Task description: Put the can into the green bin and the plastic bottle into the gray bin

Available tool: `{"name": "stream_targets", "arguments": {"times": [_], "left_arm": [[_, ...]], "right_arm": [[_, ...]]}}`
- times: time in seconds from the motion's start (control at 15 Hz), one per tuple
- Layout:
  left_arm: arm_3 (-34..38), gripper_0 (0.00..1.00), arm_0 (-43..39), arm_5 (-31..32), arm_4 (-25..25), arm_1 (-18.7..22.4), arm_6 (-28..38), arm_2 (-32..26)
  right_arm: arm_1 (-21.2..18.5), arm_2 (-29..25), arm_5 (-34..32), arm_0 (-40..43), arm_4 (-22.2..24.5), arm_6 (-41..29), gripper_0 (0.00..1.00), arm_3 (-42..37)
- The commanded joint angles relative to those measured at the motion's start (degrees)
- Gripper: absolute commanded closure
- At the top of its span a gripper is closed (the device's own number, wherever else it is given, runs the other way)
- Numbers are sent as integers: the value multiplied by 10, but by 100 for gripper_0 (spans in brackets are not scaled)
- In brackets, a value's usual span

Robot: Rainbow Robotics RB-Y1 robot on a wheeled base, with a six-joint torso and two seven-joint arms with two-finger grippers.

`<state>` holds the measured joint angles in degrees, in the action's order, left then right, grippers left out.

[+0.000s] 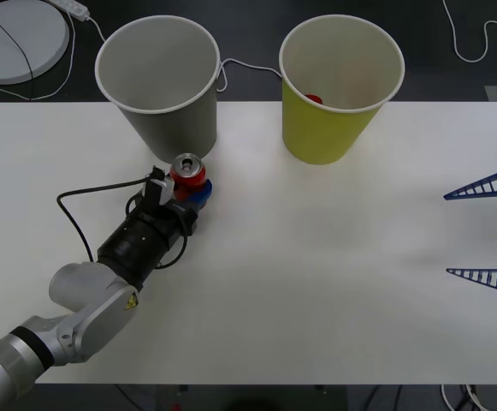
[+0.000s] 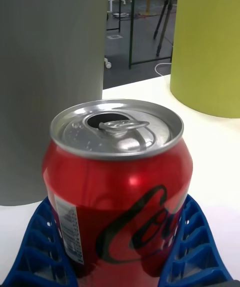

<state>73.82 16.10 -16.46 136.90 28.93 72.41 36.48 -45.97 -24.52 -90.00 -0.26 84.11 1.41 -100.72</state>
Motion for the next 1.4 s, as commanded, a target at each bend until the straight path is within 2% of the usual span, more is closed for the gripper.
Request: {"name": "stream_targets", "arguments": {"times": [0.07,0.2,0.33,0.67,1.07,1.2,1.4], "left_arm": [[1,100,0,0,-4,4,-6,2],[10,100,-5,2,-11,13,-16,0],[62,100,-27,62,-19,30,-24,-21],[233,100,-138,234,-19,36,-81,-129],[409,100,-212,496,-22,66,-104,-246],[433,100,-216,559,-54,74,-142,-278],[436,100,-212,677,-162,82,-257,-354]], "right_arm": [[0,0,0,0,0,0,0,0],[0,0,0,0,0,0,0,0],[0,0,0,0,0,0,0,0],[0,0,0,0,0,0,0,0],[0,0,0,0,0,0,0,0],[0,0,0,0,0,0,0,0],[0,0,0,0,0,0,0,0]]}}
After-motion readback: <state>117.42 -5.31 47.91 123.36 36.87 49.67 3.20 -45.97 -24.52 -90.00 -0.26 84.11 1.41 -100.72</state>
